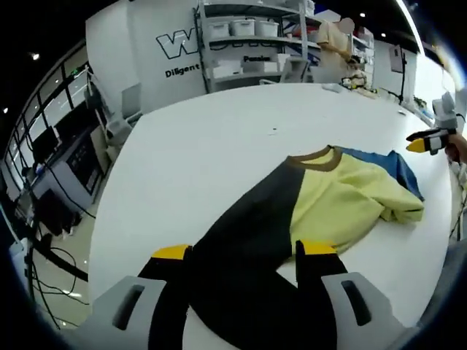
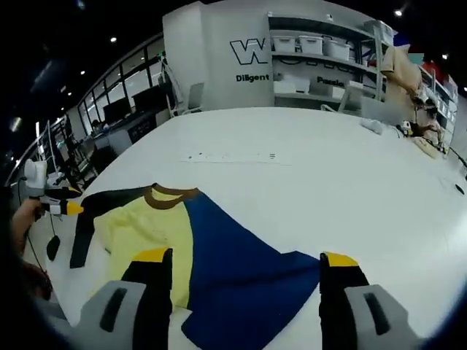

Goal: Fold the garment on the visible template until the final outline fits inside the template.

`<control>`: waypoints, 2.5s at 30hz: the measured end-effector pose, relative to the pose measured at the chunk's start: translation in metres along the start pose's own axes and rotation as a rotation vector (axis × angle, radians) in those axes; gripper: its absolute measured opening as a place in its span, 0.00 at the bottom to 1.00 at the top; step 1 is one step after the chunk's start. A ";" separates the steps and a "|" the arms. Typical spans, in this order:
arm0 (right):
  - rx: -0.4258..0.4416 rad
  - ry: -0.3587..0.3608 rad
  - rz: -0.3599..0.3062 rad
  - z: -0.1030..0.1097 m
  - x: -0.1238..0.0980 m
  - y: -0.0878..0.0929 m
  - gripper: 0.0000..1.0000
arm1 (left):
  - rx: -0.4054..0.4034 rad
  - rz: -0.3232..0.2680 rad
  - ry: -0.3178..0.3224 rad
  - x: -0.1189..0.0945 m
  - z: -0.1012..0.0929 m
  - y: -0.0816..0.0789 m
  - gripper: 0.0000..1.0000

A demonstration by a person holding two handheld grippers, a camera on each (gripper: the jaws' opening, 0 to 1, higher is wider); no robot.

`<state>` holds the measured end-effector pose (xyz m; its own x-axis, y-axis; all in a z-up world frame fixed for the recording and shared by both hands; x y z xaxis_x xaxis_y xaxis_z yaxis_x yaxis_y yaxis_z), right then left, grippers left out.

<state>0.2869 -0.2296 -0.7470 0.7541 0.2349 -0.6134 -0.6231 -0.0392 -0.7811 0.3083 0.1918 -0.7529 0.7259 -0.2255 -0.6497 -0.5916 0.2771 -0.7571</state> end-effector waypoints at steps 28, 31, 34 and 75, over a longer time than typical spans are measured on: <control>-0.217 -0.323 0.091 0.115 -0.012 0.053 0.94 | -0.036 -0.045 0.207 0.001 -0.099 0.022 0.89; -0.270 -0.323 0.090 0.119 -0.010 0.059 0.88 | -0.014 0.005 0.232 0.007 -0.106 0.028 0.81; -0.321 -0.335 0.099 0.122 -0.007 0.066 0.78 | -0.031 0.026 0.233 0.012 -0.107 0.030 0.72; -0.416 -0.333 0.012 0.108 -0.006 0.048 0.00 | 0.083 -0.048 0.227 0.032 -0.104 0.011 0.06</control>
<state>0.2301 -0.1279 -0.7685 0.5989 0.5249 -0.6048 -0.4452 -0.4096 -0.7963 0.2885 0.0909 -0.7887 0.6496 -0.4416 -0.6189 -0.5205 0.3350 -0.7854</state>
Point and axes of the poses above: the point that each gripper's makers call its tool centre point, and the gripper's own axes: x roughly forward along the fingers, z roughly to its left, y roughly out of its underside, the point moved 6 cm from there along -x, roughly backward along the fingers, and after that the axes turned 1 degree about -z, right-handed, at the moved point
